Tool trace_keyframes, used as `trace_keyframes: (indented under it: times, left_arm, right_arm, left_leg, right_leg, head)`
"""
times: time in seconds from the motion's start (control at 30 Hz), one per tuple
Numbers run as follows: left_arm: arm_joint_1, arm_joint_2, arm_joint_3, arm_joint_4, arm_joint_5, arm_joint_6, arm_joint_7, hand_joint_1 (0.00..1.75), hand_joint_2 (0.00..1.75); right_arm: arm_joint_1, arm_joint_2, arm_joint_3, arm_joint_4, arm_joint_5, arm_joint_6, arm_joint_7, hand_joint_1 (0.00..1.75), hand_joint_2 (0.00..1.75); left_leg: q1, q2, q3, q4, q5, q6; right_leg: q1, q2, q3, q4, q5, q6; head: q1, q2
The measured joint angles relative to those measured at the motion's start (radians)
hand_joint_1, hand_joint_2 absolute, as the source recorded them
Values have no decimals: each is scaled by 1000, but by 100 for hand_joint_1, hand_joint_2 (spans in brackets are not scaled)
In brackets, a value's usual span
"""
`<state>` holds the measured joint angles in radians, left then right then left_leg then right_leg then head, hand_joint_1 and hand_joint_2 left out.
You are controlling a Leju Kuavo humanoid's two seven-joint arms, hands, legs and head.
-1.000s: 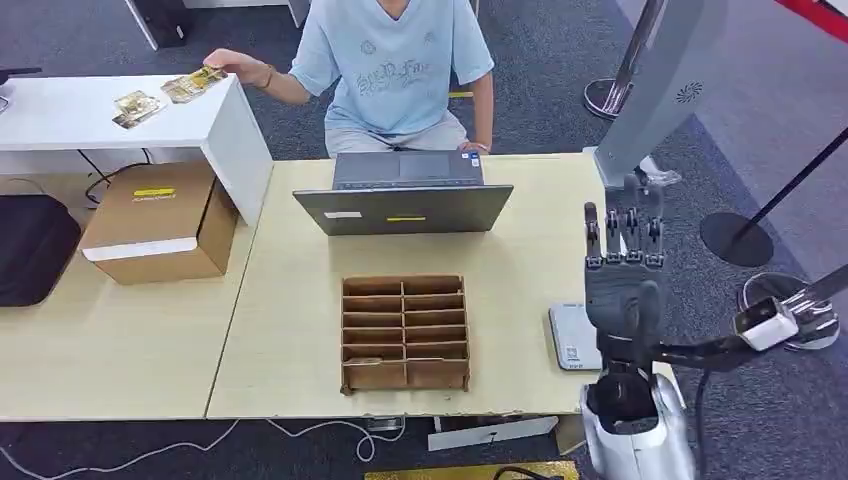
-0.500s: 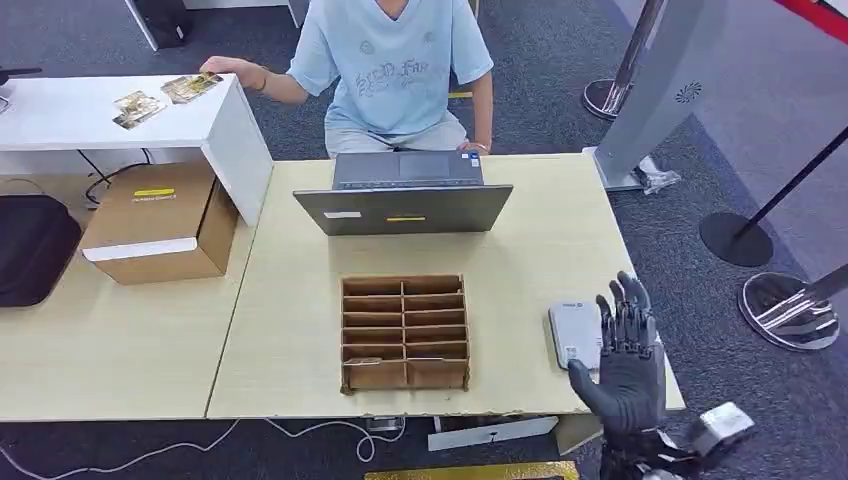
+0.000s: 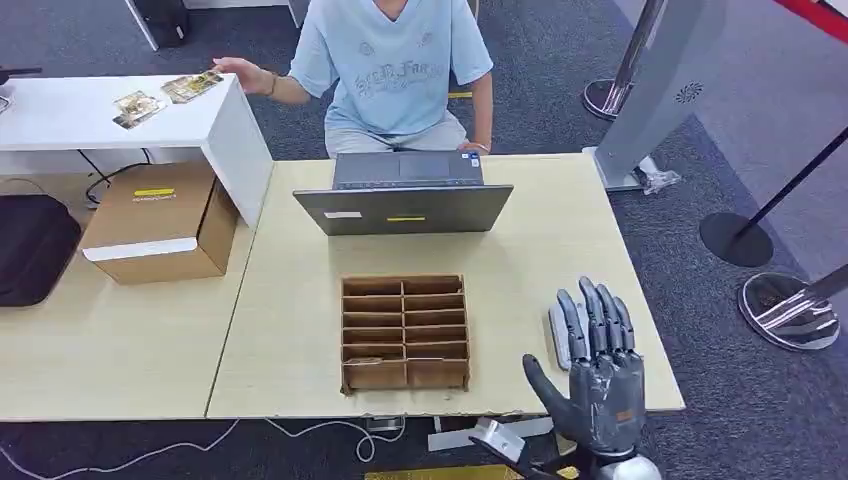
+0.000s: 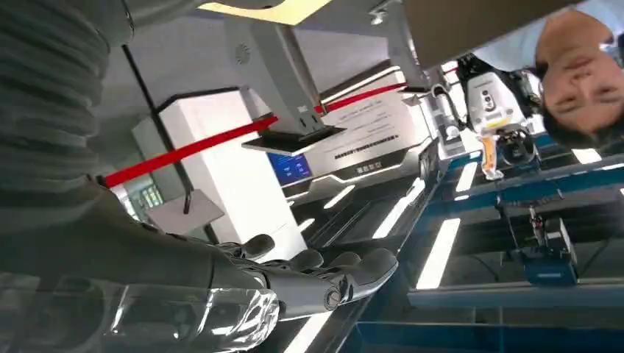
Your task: Pass the card to the sensor for recognition and then transmit it.
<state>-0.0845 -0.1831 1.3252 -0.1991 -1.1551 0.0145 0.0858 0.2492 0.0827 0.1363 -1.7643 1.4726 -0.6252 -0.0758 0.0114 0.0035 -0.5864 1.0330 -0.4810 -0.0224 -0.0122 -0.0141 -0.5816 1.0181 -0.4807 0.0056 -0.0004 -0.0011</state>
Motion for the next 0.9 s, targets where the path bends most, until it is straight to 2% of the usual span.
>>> trace_keyframes:
  times: [0.1, 0.17, 0.3, 0.33, 0.43, 0.5, 0.9]
  left_arm:
    - [0, 0, 0, 0, -1, -7, -1, 0, 175]
    - [0, 1, 0, 0, 0, -11, -3, 0, 175]
    - [0, 1, 0, 0, 3, -17, -5, 0, 175]
    - [0, 2, 0, 0, 3, -17, -5, 0, 175]
    - [1, 2, 0, 0, 3, -18, -5, 0, 175]
    - [2, 2, 0, 0, 0, -18, -5, 0, 175]
    - [3, 2, 0, 0, -8, -18, -15, 0, 175]
  right_arm:
    - [1, -30, 41, 11, 84, 13, 84, 0, 175]
    - [-2, -73, 67, 16, 96, 50, 133, 0, 175]
    - [-16, -160, 136, 19, 93, 154, 281, 0, 175]
    - [-17, -167, 156, 18, 74, 197, 298, 0, 175]
    - [-4, -168, 189, 16, 27, 334, 316, 0, 175]
    - [3, -169, 194, 13, 27, 366, 322, 0, 175]
    - [9, -170, 220, 13, 81, 392, 351, 0, 175]
  left_leg:
    - [0, 0, 0, 0, 0, 0]
    - [0, 0, 0, 0, 0, 0]
    - [0, 0, 0, 0, 0, 1]
    - [0, 0, 0, 0, -1, 1]
    - [0, 0, 0, 0, -1, 1]
    - [0, 0, 0, 0, -1, 1]
    - [0, 0, 0, 0, -1, 1]
  right_leg:
    - [0, 0, 0, 0, 0, 0]
    - [0, 0, 0, 0, 0, 0]
    - [0, 0, 1, 0, 0, 0]
    - [0, 0, 1, -1, 0, 0]
    - [0, -1, 0, 0, 0, 0]
    - [0, 0, 0, 0, 0, 0]
    - [0, 0, 0, 0, 0, 0]
  head:
    - [0, 0]
    - [0, 0]
    - [0, 0]
    - [0, 0]
    - [0, 0]
    - [0, 0]
    - [0, 0]
